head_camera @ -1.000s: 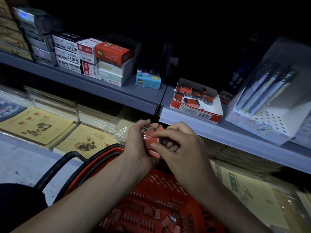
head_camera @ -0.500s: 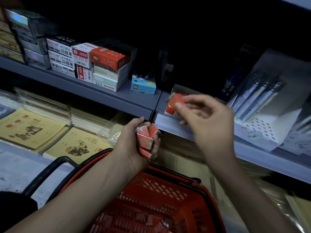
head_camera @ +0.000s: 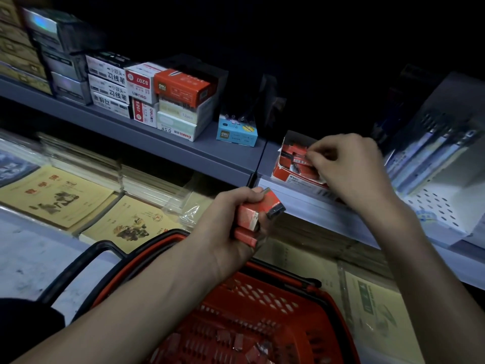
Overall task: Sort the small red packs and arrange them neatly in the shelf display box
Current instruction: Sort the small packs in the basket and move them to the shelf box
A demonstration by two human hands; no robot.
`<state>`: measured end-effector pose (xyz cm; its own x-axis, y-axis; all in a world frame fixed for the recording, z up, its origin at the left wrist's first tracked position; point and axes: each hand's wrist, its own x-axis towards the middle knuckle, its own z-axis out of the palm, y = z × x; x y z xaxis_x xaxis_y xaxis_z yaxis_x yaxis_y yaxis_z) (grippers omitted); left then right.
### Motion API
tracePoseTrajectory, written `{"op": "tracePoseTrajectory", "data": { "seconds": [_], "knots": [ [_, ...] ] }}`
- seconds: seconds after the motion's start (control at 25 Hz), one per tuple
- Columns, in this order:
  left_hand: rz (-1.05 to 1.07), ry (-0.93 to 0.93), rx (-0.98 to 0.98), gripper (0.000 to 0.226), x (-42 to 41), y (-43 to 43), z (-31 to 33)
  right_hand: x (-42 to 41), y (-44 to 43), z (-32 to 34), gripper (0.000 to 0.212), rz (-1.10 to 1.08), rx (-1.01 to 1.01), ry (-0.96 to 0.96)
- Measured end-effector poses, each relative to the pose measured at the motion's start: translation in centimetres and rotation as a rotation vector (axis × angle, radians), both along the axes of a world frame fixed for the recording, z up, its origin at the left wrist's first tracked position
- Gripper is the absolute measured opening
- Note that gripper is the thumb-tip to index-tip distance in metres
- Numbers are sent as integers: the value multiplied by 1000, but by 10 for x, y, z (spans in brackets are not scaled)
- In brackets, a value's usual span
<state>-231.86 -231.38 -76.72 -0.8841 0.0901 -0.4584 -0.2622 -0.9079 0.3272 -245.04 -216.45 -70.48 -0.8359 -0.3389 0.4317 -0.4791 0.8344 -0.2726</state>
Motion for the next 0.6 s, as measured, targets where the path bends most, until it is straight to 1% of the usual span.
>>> {"op": "tracePoseTrajectory", "data": {
  "seconds": [0.08,0.12,0.2,0.24,0.28,0.44,0.52,0.56,0.6],
  "knots": [
    [23,6,-5,41,-1,-4,-2,24,-3,8,15,8,-173,32],
    [25,24,1,44,-2,-6,-2,42,-5,8,16,24,-270,-16],
    [23,85,1,42,-2,-8,0,81,-12,0,17,81,-390,-215],
    [22,113,-13,37,-3,-8,0,94,-14,-8,14,102,-408,-297],
    [20,127,-33,32,-4,-7,1,101,-16,-15,11,108,-422,-338],
    [-29,138,-78,22,-4,0,3,94,-11,-27,10,67,-498,-291],
    [-34,80,-98,9,-4,5,2,89,-5,-24,12,39,-563,-251],
    [-27,38,-112,7,-4,6,1,85,-1,-20,13,15,-601,-224],
    [-25,12,-122,9,-4,6,1,78,3,-17,13,-10,-623,-191]
  ]
}}
